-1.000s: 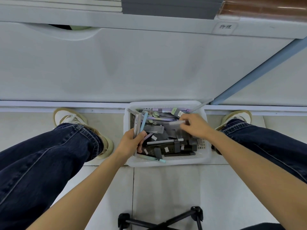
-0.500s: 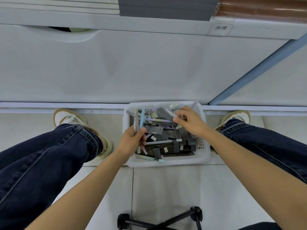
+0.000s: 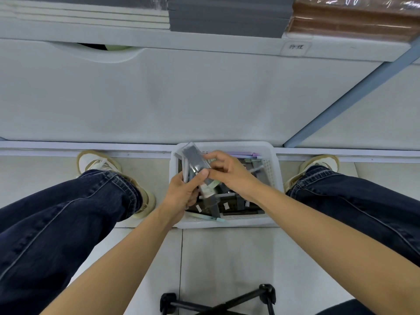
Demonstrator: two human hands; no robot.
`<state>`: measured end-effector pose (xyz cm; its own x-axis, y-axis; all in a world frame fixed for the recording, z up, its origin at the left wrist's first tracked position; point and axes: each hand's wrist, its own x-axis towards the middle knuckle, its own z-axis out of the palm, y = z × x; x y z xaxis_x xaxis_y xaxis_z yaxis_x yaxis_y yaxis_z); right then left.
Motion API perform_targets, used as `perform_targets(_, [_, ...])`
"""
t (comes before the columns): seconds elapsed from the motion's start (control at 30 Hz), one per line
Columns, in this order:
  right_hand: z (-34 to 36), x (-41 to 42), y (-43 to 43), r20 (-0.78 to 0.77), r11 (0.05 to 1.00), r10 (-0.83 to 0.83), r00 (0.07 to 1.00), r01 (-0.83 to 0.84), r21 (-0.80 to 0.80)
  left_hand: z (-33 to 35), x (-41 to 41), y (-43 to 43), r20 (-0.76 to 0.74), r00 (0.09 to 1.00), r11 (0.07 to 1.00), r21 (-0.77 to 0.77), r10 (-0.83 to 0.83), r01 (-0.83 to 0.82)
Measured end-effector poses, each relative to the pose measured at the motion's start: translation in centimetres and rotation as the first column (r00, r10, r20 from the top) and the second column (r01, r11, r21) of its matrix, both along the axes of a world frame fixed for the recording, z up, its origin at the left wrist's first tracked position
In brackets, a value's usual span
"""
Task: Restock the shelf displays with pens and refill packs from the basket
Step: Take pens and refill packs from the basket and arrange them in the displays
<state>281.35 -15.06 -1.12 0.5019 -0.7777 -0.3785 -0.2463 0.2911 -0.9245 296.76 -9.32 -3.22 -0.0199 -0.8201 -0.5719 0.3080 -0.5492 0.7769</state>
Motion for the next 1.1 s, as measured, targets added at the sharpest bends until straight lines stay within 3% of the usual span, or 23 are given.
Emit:
perform_targets(0.17, [0.0,-0.9,-0.5,0.034,0.997,0.068,0.997,-0.07,0.042,-0.3,0.5,0.2,-0.004,1.0,0.998,-0.054,0.02,-0.02])
perform_targets(0.2, [-0.3,-1.5,-0.7,0.002,0.998,0.048,0.999,-0.048,0.049,-0.4,0.8,0.2,0.018,0.998,0.998,-0.041,0.056,-0.055])
perform_targets(0.27, [-1.3,-3.0,-0.9,-0.213,0.999,0.023,0.977,-0.03,-0.03,-0.8,1.9,0.2,0.074,0.991,0.993,0.009,0.114,-0.115])
perform_targets(0.37, [-3.8,-5.1,0.1,-0.598,0.954,0.212,0.773,-0.296,-0.043,-1.4,3.0,0.3,0.139,0.984,0.99,0.076,0.107,-0.119])
perform_targets(0.43, [-5.7,-5.5,1.3,-0.709,0.897,0.318,0.63,-0.442,0.01,-1.6,2.8,0.4,0.155,0.984,0.989,0.104,0.085,-0.102])
perform_targets(0.47, [-6.1,-5.4,1.6,-0.717,0.892,0.316,0.622,-0.453,0.0,-1.6,2.6,0.3,0.168,0.983,0.989,0.116,0.072,-0.092])
perform_targets(0.57, [-5.7,-5.6,0.7,-0.629,0.909,0.295,0.72,-0.414,-0.047,-1.6,2.2,0.3,0.191,0.981,0.987,0.145,0.04,-0.069])
perform_targets(0.7, [-4.0,-6.6,-1.3,-0.557,0.928,0.277,0.783,-0.368,-0.055,-0.8,2.7,0.0,0.175,0.982,0.985,0.145,0.063,-0.089])
perform_targets(0.83, [-0.6,-6.6,-2.9,-0.464,0.962,0.157,0.872,-0.242,-0.128,1.4,2.7,-0.6,0.2,0.978,0.992,0.099,0.055,-0.076])
perform_targets(1.1, [11.1,-4.0,-5.3,-0.235,0.905,0.154,0.96,-0.232,-0.355,10.2,1.8,-2.1,0.332,0.943,0.976,-0.195,-0.024,0.094])
